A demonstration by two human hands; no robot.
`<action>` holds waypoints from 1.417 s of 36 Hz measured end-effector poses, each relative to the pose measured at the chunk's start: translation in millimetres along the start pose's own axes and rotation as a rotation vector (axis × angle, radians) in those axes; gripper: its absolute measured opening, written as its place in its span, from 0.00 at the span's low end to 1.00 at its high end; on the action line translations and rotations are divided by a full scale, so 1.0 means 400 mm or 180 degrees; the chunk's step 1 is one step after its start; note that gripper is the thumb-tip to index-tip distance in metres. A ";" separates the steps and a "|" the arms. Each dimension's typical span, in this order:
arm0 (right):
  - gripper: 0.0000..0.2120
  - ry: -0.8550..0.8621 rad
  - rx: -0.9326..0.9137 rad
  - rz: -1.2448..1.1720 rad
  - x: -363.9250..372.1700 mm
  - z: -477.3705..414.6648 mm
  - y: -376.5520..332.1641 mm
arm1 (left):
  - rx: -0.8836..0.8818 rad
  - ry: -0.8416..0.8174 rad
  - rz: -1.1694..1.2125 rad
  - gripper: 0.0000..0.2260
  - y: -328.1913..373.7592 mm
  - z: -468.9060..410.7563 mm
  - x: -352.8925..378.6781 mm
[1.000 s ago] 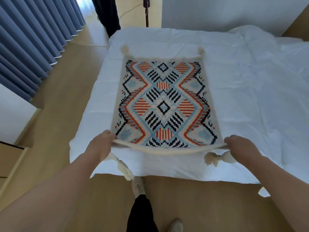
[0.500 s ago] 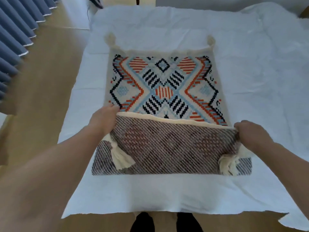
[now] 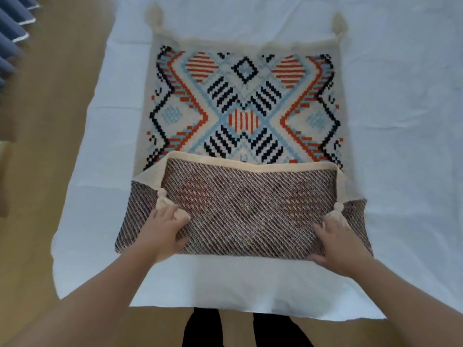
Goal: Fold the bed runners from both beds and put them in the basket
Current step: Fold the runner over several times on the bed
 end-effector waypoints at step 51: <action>0.13 -0.0130 0.0585 -0.0450 0.078 0.404 0.038 | -0.0637 -0.0200 0.0494 0.23 0.021 0.458 0.119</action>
Point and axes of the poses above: each hand's wrist, its own z-axis away from the middle knuckle, its own x-axis out of the palm, y = z × x, the point moved 4 cm from there along -z, towards the middle knuckle, and after that the axes turned 8 degrees about -z, right-handed, at the moved point
